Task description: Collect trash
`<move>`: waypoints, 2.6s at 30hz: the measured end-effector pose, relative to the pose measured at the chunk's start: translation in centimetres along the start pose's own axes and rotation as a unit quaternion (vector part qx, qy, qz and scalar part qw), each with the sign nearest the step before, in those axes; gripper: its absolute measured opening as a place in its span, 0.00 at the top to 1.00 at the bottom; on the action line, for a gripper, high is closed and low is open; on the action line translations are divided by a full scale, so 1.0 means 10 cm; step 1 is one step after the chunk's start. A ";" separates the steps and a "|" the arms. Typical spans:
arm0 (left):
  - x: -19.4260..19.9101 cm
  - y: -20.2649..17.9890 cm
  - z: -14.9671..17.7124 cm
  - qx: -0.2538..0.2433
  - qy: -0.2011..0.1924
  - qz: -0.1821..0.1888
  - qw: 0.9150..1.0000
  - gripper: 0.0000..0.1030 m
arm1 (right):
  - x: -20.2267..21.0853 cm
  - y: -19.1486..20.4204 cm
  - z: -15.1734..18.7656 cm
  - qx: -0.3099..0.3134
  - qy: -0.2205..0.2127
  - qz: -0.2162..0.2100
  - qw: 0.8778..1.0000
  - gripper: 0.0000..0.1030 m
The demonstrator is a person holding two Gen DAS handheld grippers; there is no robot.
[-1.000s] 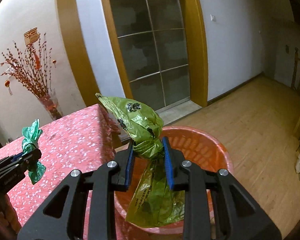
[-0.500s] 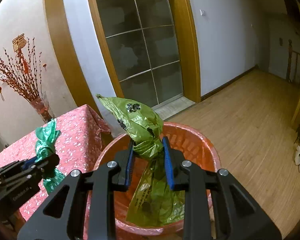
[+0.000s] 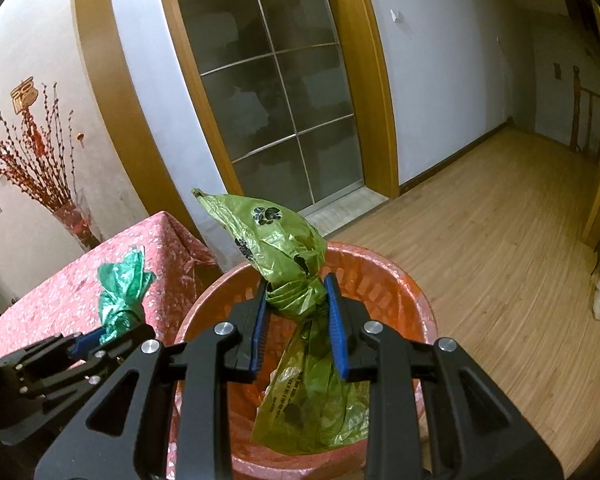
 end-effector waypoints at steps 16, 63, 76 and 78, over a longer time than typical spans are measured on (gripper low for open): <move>-0.20 0.24 0.13 0.012 0.016 -0.032 0.999 0.46 | 0.08 -0.02 0.01 -0.007 -0.008 0.002 1.000 0.37; 2.14 1.01 2.03 0.128 -0.101 -0.267 0.950 0.04 | 1.67 1.17 1.45 0.164 -0.073 0.058 0.982 0.02; 2.22 0.97 2.14 0.135 -0.106 -0.277 0.945 0.04 | 1.68 1.05 1.56 0.140 -0.058 0.083 0.985 0.02; 2.23 0.96 2.15 0.135 -0.108 -0.280 0.944 0.04 | 1.69 1.04 1.56 0.142 -0.057 0.089 0.984 0.02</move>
Point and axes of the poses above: each gripper's, at about its wrist camera, not at the fingertips, and x roughly against the way its jaws point, y to its left, z to its underside, the point moved 2 cm from there along -x, roughly the way its jaws point, and after that the axes turned 11 degrees about -z, right-handed, at the moved point
